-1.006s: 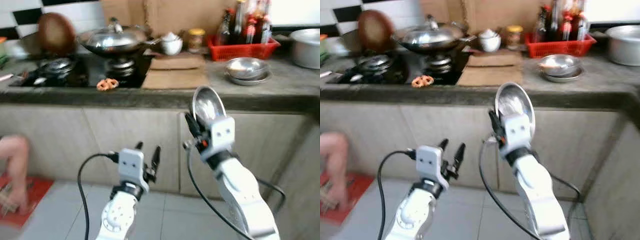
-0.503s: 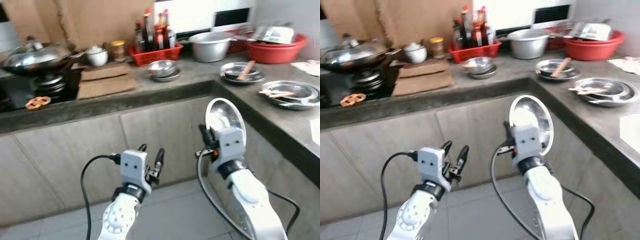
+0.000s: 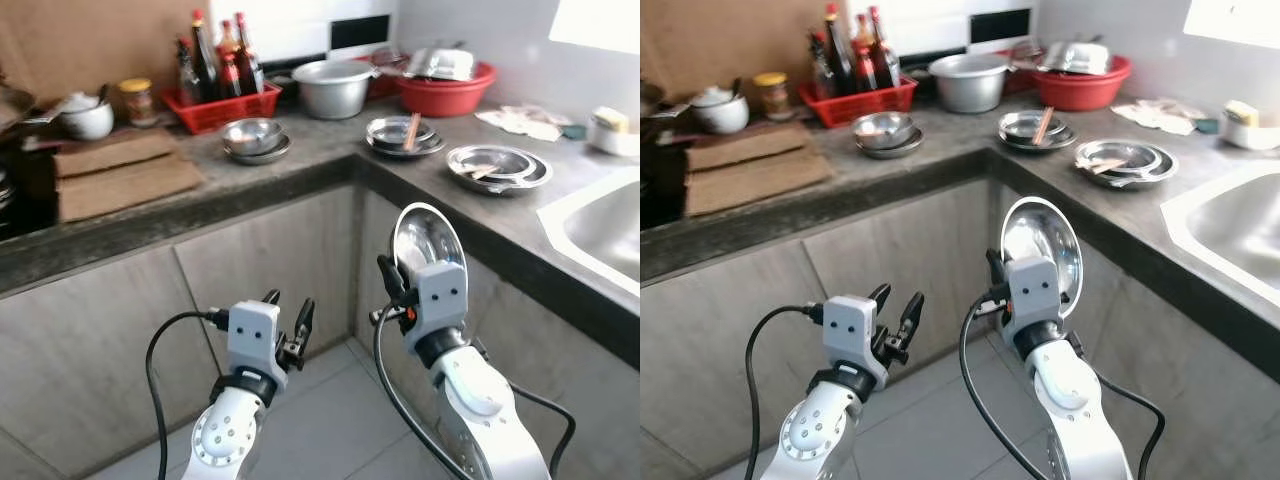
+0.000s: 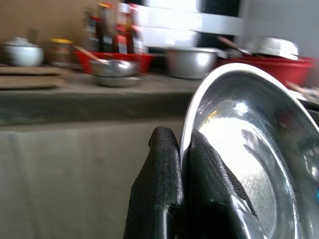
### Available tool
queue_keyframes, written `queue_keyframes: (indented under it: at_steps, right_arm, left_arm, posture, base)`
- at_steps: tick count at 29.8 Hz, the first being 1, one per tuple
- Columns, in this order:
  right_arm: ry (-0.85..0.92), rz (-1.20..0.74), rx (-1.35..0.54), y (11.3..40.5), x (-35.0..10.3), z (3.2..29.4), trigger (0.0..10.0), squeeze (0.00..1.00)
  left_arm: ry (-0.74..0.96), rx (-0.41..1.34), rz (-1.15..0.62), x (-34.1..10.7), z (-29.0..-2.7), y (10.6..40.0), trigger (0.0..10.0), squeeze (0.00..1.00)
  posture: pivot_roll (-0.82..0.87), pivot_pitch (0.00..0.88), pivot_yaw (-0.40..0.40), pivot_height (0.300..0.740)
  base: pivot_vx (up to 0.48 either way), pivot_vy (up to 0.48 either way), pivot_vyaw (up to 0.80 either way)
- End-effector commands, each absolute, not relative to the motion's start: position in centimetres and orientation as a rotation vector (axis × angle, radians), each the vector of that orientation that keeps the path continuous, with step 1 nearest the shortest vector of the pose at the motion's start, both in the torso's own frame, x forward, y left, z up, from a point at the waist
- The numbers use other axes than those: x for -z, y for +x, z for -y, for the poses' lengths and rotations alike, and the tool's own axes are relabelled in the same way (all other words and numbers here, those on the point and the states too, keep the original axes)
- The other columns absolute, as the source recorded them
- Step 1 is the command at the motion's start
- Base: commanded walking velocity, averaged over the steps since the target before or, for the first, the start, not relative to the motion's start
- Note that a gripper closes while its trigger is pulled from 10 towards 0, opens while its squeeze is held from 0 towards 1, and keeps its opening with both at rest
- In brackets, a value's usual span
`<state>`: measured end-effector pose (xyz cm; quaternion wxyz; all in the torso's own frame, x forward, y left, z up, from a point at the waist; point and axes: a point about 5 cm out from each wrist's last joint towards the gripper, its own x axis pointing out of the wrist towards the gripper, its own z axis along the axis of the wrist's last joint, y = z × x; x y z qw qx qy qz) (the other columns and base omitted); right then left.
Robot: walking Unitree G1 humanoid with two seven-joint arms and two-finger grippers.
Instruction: Kitchen organization
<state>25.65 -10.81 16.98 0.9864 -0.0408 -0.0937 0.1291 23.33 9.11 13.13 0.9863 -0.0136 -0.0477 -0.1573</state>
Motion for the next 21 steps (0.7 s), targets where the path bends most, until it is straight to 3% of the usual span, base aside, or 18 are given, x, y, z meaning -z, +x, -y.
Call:
queue_keyframes:
  at_steps: [1, 8, 19, 21]
  right_arm:
    - [-0.092, 0.207, -0.226, 25.53, -17.56, 11.33, 0.0, 0.0]
    - [-0.087, 0.205, -0.211, 25.56, -17.52, 11.3, 0.0, 0.0]
    - [-0.082, 0.207, -0.199, 25.6, -17.61, 11.16, 0.0, 0.0]
    - [-0.081, 0.207, -0.197, 25.59, -17.59, 11.14, 0.0, 0.0]
  left_arm:
    - [-0.034, 0.327, 0.086, -13.09, -8.81, 23.34, 10.0, 0.0]
    - [-0.034, 0.333, 0.088, -13.07, -8.83, 23.4, 10.0, 0.0]
    - [-0.032, 0.347, 0.089, -13.13, -8.67, 23.47, 10.0, 0.0]
    - [-0.028, 0.353, 0.087, -13.11, -8.63, 23.49, 10.0, 0.0]
  posture:
    - [0.02, 0.026, 0.025, 0.74]
    - [0.02, 0.021, 0.025, 0.74]
    - [0.02, 0.012, 0.031, 0.74]
    - [0.02, 0.007, 0.033, 0.74]
  base:
    - [0.0, 0.458, -0.78]
    - [0.0, 0.469, -0.78]
    - [0.0, 0.0, -0.78]
    - [0.0, 0.399, -0.78]
